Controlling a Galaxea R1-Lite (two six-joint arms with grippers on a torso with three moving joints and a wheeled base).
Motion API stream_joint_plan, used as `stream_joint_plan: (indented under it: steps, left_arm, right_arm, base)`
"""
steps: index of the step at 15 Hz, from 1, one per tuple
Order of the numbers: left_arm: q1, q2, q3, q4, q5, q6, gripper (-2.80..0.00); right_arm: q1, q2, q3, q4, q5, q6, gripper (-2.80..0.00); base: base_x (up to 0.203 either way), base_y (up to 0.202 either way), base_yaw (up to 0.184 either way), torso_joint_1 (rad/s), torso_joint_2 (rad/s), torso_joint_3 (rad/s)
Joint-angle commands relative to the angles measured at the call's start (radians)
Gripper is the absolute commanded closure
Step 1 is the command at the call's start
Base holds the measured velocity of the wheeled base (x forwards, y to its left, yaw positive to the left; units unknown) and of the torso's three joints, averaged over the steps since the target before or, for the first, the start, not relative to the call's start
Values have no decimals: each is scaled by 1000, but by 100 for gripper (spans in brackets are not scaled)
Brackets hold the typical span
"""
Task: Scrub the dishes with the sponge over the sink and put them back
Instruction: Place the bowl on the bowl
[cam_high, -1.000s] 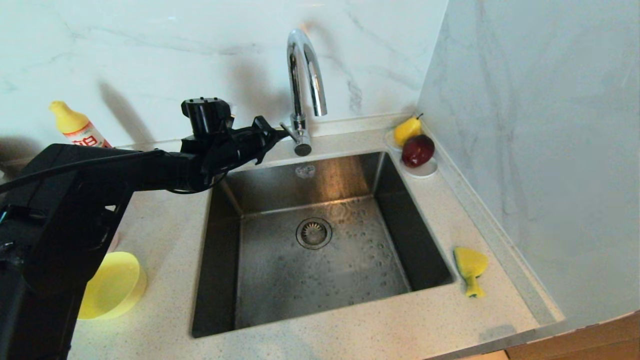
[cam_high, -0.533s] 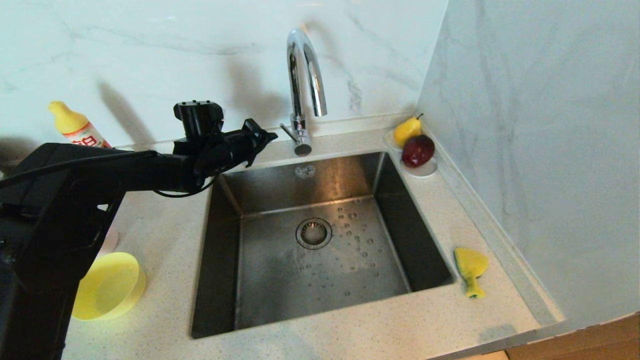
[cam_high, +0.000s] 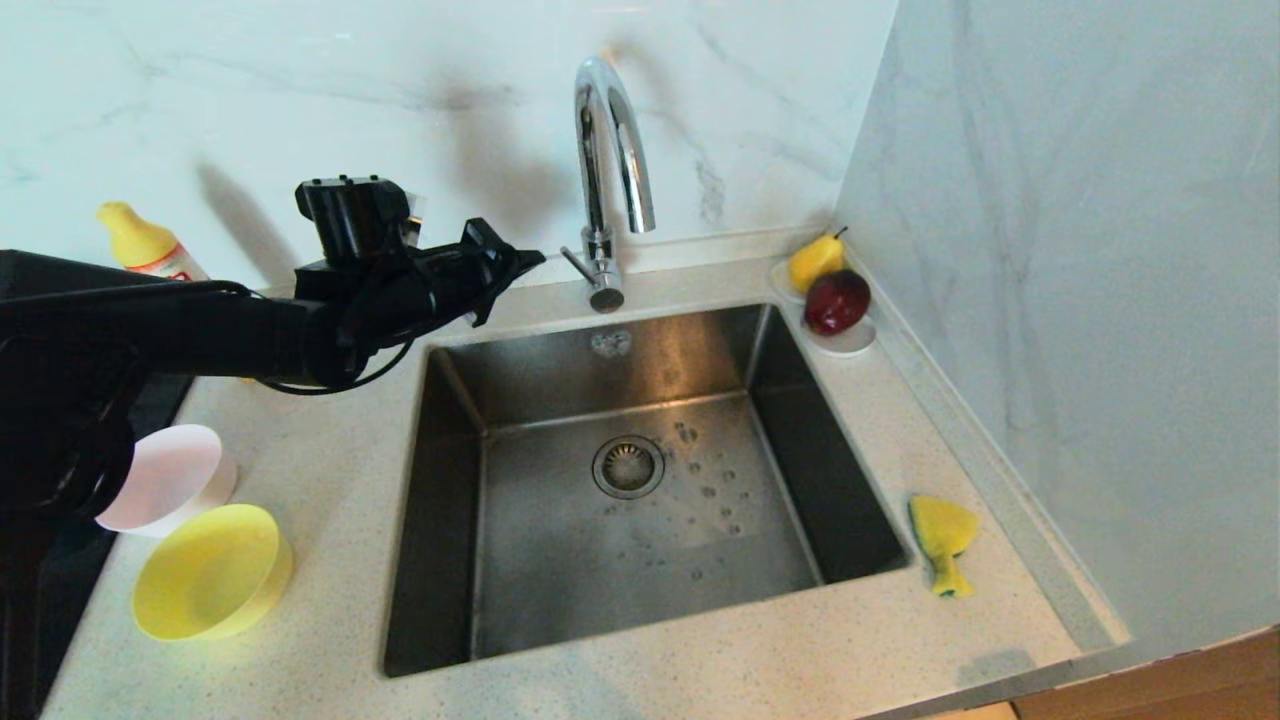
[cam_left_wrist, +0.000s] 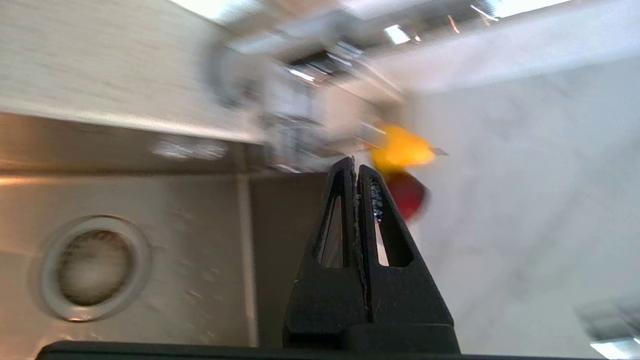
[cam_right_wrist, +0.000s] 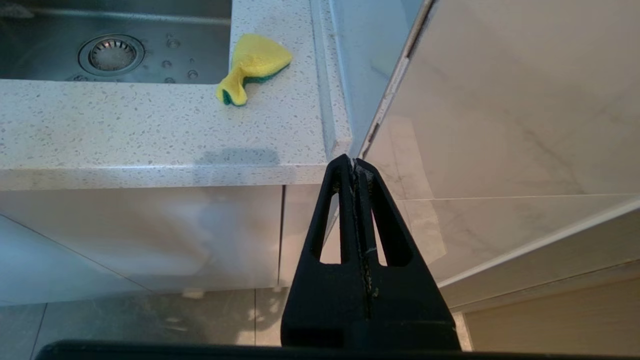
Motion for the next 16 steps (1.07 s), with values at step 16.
stream_joint_plan:
  steps: [16]
  left_arm:
    - [-75,196,-237,8,82,5,0]
  right_arm:
    - [0,-1,0,0,1,-1,0]
  base:
    - [0,0,0,0,0,0]
